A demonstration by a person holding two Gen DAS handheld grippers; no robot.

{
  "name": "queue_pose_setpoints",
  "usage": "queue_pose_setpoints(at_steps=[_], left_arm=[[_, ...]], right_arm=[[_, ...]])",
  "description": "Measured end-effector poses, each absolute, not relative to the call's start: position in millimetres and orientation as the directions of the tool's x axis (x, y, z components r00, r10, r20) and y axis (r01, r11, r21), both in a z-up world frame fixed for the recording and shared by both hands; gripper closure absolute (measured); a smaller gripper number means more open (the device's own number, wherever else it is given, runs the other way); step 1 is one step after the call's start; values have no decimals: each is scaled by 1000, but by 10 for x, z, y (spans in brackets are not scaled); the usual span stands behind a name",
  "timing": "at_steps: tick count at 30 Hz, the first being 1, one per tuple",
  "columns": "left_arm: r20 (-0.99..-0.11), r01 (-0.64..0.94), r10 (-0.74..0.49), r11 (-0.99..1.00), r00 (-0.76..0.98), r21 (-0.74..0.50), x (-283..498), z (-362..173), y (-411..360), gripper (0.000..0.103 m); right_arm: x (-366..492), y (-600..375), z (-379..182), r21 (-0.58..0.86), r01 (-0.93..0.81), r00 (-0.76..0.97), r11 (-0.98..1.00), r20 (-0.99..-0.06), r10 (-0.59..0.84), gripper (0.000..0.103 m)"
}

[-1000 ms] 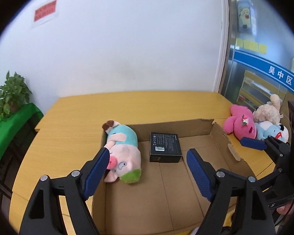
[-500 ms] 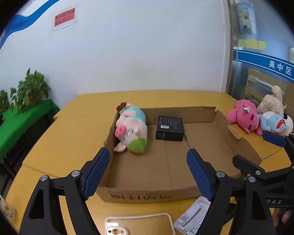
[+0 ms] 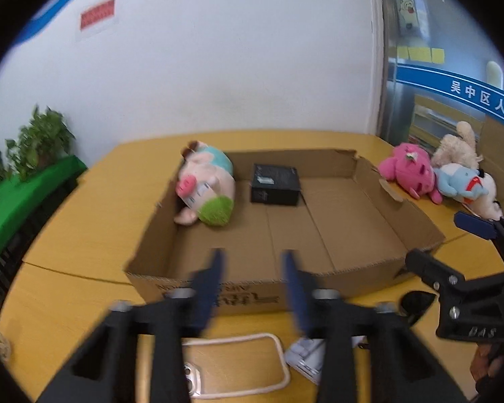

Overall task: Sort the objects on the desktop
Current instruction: 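Withdraw both grippers from the box toward the black sunglasses, then lower both grippers around the black sunglasses on the table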

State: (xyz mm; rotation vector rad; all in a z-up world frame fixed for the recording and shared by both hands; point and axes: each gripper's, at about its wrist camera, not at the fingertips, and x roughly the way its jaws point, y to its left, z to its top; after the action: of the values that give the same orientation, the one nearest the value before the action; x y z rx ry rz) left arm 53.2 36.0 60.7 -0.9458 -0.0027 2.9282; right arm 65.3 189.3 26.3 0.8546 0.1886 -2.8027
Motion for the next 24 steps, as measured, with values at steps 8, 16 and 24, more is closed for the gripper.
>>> queue_pose_setpoints(at_steps=[8,16,24], left_arm=[[-604,-48,78,-997,-793,-65,607,466,287,21],[-601,-93,114,-994,-791,-65,786,269,319,20],[-643,-136,157,-987,-750,-83,832,78,462,20]], right_arm=[[667,2316,53,36,282,-744,-959,-623,-242,24],[550,2933,-448,124,337,-572,-933,-760,-308,16],[371,2997,-871,269,310,-463,-912,-795,-392,14]])
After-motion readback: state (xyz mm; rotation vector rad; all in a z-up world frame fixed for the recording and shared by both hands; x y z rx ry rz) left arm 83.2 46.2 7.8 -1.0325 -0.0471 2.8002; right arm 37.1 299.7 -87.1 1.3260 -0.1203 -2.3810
